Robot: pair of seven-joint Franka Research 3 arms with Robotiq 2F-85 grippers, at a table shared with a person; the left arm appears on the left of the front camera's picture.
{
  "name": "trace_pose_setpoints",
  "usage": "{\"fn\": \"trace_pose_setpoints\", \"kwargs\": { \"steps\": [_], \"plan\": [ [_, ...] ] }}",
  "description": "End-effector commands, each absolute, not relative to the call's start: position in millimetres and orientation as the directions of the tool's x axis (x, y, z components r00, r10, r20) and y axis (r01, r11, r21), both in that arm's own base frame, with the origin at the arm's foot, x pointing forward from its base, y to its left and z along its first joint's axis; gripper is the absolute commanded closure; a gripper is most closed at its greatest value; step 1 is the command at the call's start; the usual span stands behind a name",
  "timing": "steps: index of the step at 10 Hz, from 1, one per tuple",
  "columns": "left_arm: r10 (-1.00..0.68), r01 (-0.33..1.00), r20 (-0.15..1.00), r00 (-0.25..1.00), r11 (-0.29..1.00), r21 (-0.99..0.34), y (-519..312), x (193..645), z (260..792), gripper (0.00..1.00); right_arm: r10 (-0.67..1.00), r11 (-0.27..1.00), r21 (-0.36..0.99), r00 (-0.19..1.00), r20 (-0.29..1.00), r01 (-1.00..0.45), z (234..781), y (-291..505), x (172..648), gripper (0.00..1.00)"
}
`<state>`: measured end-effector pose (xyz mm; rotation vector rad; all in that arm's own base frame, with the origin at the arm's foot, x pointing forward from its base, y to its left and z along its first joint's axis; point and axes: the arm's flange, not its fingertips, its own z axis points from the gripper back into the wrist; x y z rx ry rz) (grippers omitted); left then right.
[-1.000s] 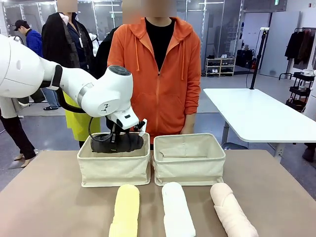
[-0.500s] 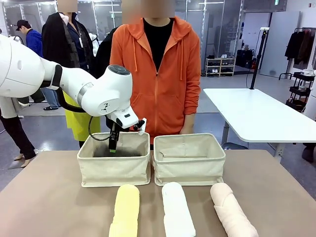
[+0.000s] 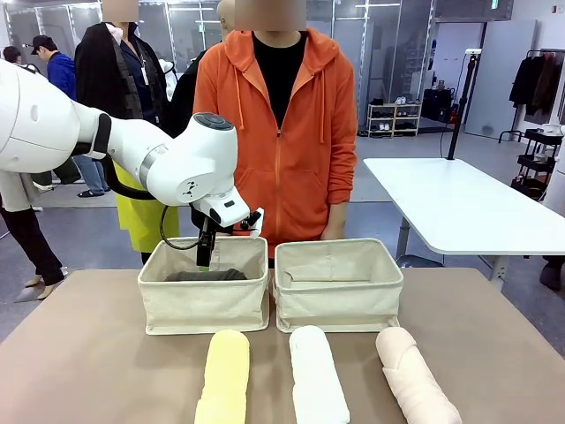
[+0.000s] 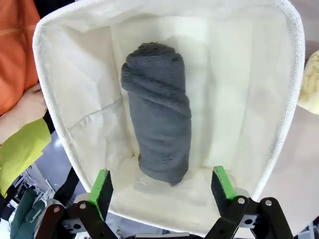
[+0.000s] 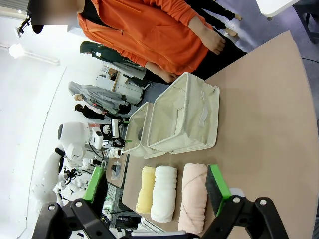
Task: Divide the towels into two baskets.
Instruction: Pick up one hotel-folded towel and place it in the Fabric basket indicated by the person, then pick up one hotel-folded towel from the bottom of the table and place it in the Fabric basket indicated by the person.
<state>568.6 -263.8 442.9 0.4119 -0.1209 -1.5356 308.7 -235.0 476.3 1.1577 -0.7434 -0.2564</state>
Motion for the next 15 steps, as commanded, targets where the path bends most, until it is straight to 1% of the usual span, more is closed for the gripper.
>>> {"fn": "trace_pose_setpoints", "kwargs": {
  "steps": [1, 8, 9, 10, 11, 12, 13, 14, 15],
  "plan": [
    [-0.981, 0.942, -0.191, 0.042, -0.025, 0.336, -261.4, 569.2, 441.9, 0.0, -0.548, 0.402, 0.892, 0.726, 0.416, -0.208, 478.0, -235.6, 307.7, 0.0],
    [-0.981, 0.942, -0.191, 0.042, -0.025, 0.336, -261.4, 569.2, 441.9, 0.0, -0.548, 0.402, 0.892, 0.726, 0.416, -0.208, 478.0, -235.6, 307.7, 0.0],
    [-0.983, 0.944, -0.18, 0.044, -0.018, 0.331, -263.9, 568.9, 441.3, 0.04, -0.548, 0.402, 0.892, 0.726, 0.416, -0.208, 478.0, -235.6, 307.7, 0.0],
    [-0.992, 0.939, -0.092, 0.086, 0.05, 0.341, -254.1, 569.7, 470.4, 0.0, -0.548, 0.402, 0.892, 0.726, 0.416, -0.208, 478.0, -235.6, 307.7, 0.0],
    [-0.986, 0.937, -0.022, 0.164, 0.149, 0.315, -232.4, 561.1, 495.5, 0.0, -0.548, 0.402, 0.892, 0.726, 0.416, -0.208, 478.0, -235.6, 307.7, 0.0],
    [-0.974, 0.938, 0.052, 0.222, 0.228, 0.262, -208.8, 549.3, 512.5, 0.0, -0.548, 0.402, 0.892, 0.726, 0.416, -0.208, 478.0, -235.6, 307.7, 0.0],
    [-0.952, 0.934, 0.162, 0.259, 0.29, 0.208, -186.9, 538.2, 527.7, 0.0, -0.548, 0.402, 0.892, 0.726, 0.416, -0.208, 478.0, -235.6, 307.7, 0.0],
    [-0.939, 0.928, 0.202, 0.28, 0.318, 0.193, -170.5, 526.4, 539.6, 0.0, -0.548, 0.402, 0.892, 0.726, 0.416, -0.208, 478.0, -235.6, 307.7, 0.0],
    [-0.917, 0.926, 0.265, 0.3, 0.346, 0.15, -155.3, 512.0, 547.8, 0.0, -0.548, 0.402, 0.892, 0.726, 0.416, -0.208, 478.0, -235.6, 307.7, 0.0]
  ]
}}
